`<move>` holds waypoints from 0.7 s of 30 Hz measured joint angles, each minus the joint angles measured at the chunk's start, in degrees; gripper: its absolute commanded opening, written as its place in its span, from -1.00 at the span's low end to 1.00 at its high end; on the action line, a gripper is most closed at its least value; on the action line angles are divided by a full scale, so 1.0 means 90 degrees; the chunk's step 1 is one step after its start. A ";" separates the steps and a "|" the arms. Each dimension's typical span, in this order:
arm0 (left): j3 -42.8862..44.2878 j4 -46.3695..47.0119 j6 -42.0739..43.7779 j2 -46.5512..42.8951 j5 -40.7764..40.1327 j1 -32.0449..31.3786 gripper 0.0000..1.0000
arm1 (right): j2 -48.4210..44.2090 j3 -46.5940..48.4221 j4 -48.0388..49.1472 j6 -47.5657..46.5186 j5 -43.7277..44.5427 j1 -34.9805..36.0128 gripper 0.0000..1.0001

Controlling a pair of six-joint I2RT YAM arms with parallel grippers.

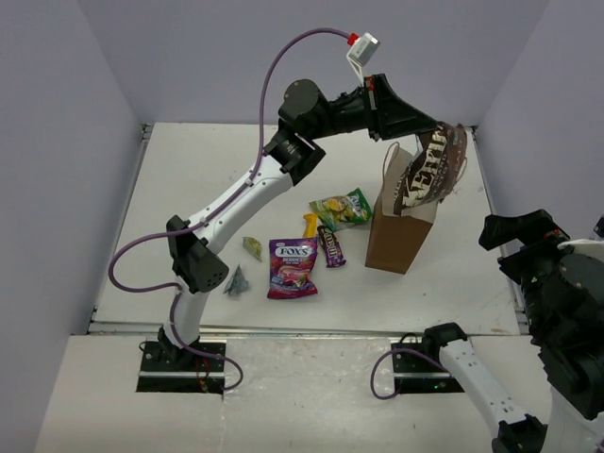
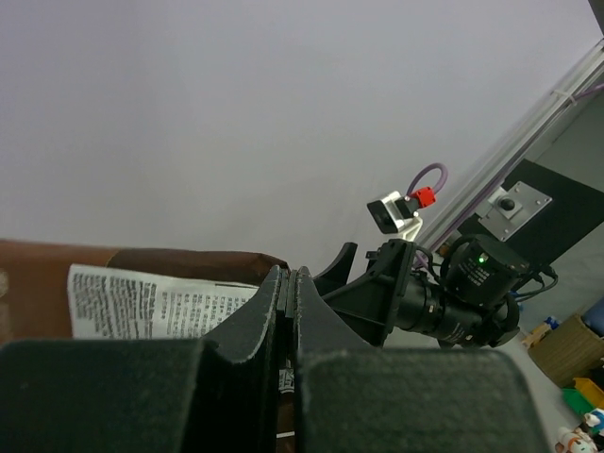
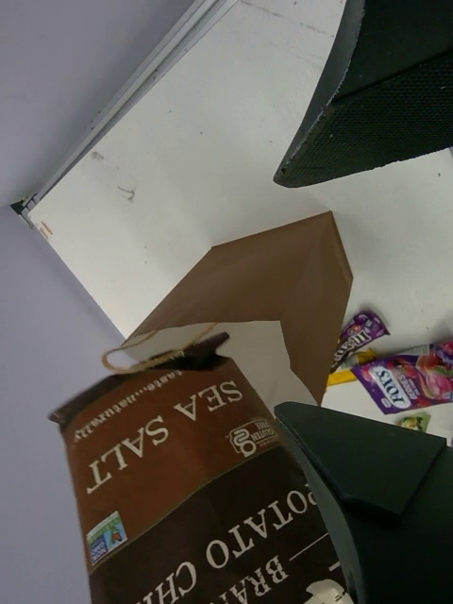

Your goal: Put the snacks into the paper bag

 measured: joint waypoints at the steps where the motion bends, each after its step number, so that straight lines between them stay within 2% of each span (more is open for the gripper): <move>1: 0.0000 0.0012 0.0002 0.0000 0.0000 0.0000 -1.00 | 0.0005 -0.0002 0.0002 0.0002 -0.0002 0.0000 0.98; 21: -0.0192 0.0053 0.0177 0.0005 0.0019 0.0000 -1.00 | 0.0029 -0.0138 0.0002 -0.0126 -0.0032 0.0000 0.98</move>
